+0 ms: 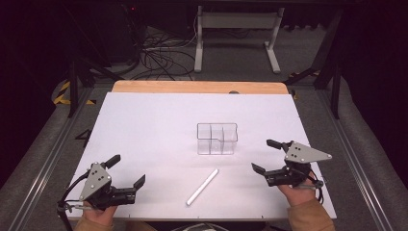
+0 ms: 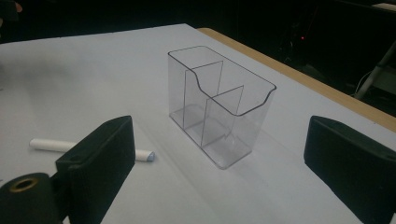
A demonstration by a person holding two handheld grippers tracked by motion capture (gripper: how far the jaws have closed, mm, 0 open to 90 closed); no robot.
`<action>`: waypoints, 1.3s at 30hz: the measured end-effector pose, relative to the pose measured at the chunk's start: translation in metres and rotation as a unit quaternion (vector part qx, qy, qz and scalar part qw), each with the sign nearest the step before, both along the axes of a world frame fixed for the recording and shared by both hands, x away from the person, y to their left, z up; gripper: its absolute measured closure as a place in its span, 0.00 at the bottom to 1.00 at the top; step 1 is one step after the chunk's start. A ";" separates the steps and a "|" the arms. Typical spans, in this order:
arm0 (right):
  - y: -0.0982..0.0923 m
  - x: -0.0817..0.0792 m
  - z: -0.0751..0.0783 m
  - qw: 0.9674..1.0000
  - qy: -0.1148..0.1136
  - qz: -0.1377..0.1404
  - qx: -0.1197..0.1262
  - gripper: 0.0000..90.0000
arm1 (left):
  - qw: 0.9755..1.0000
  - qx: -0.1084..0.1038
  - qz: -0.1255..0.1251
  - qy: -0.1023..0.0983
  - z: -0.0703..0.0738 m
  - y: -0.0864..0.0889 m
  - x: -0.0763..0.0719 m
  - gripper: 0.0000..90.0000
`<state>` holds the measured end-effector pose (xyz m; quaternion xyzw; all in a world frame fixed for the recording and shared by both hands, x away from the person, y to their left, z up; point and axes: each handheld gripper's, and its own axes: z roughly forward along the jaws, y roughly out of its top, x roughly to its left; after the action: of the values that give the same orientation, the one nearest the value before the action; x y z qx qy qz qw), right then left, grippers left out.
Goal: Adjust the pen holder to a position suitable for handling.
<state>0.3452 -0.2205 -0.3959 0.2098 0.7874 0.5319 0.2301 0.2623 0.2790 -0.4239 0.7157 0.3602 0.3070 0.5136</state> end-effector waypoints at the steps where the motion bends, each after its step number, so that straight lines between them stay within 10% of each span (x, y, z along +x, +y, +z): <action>1: 0.004 0.002 0.002 1.000 0.000 0.005 -0.004 0.10 | 1.000 0.000 0.001 0.000 0.000 0.000 0.000 0.01; 25: 0.032 0.024 0.020 0.997 0.011 0.058 -0.047 0.21 | 1.000 0.001 -0.006 0.005 0.000 -0.003 0.001 0.01; 33: 0.072 0.049 0.038 0.979 0.026 0.107 -0.173 0.40 | 1.000 0.003 -0.007 0.007 0.000 -0.002 0.002 0.01; 39: 0.088 0.063 0.039 0.970 0.029 0.120 -0.208 0.44 | 1.000 -0.002 -0.007 0.009 0.000 -0.001 0.001 0.01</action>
<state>0.4078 -0.1322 -0.3573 0.0762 0.9065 0.3741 0.1805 0.2636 0.2779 -0.4241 0.7200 0.3607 0.2962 0.5136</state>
